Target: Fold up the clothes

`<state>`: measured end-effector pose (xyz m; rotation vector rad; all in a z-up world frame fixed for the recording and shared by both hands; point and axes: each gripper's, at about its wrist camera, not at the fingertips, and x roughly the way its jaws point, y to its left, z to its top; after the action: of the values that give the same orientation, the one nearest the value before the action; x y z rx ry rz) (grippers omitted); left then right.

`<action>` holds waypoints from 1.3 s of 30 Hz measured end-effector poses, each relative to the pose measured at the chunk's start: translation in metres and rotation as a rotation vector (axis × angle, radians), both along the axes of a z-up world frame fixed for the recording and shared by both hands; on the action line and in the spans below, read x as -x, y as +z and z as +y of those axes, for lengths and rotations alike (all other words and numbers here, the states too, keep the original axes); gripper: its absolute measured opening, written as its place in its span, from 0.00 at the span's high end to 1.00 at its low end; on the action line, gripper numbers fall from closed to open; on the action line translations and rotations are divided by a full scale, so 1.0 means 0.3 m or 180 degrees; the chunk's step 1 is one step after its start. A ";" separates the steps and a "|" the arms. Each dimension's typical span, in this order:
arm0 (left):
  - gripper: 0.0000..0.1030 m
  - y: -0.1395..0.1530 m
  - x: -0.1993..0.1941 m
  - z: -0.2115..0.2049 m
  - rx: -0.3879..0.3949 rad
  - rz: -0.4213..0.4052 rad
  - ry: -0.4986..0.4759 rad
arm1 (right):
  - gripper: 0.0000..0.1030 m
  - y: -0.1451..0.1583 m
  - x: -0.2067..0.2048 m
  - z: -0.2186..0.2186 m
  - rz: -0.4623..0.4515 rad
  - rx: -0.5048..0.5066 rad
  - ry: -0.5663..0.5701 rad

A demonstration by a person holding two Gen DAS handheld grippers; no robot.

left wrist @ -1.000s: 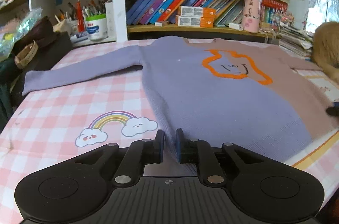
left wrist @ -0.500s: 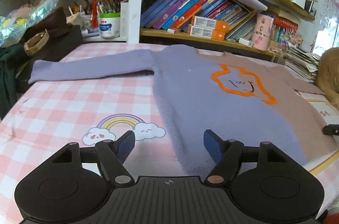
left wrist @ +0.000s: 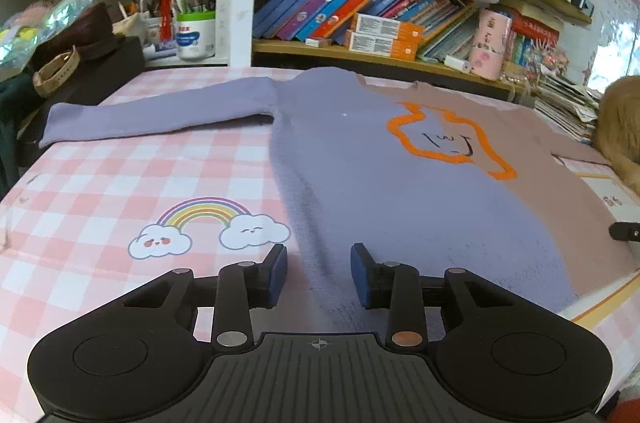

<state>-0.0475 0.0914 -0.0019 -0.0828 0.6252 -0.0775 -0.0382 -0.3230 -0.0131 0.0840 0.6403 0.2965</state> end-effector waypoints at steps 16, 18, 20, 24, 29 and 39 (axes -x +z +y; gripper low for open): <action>0.94 0.001 0.024 0.047 -0.0195 -0.0064 0.0227 | 0.89 -0.006 0.014 0.094 -0.0102 0.0067 0.0302; 0.94 0.001 0.024 0.033 -0.0231 -0.0069 0.0206 | 0.90 -0.004 0.017 0.097 -0.0117 0.0126 0.0310; 0.94 0.003 0.022 0.019 -0.0248 -0.0073 0.0171 | 0.90 -0.003 0.019 0.083 -0.0115 0.0124 0.0285; 0.94 0.002 0.024 0.011 -0.0245 -0.0070 0.0110 | 0.90 -0.006 0.019 0.055 -0.0104 0.0075 0.0237; 0.94 0.001 0.024 0.027 -0.0185 -0.0060 0.0092 | 0.90 -0.008 0.019 0.051 -0.0105 0.0044 0.0212; 0.94 -0.001 0.029 0.026 -0.0109 -0.0050 0.0035 | 0.90 -0.012 0.000 0.044 -0.0140 0.0086 0.0147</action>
<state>-0.0563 0.0993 -0.0020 -0.0524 0.6102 -0.0568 -0.0382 -0.3099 -0.0168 0.0367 0.6029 0.3334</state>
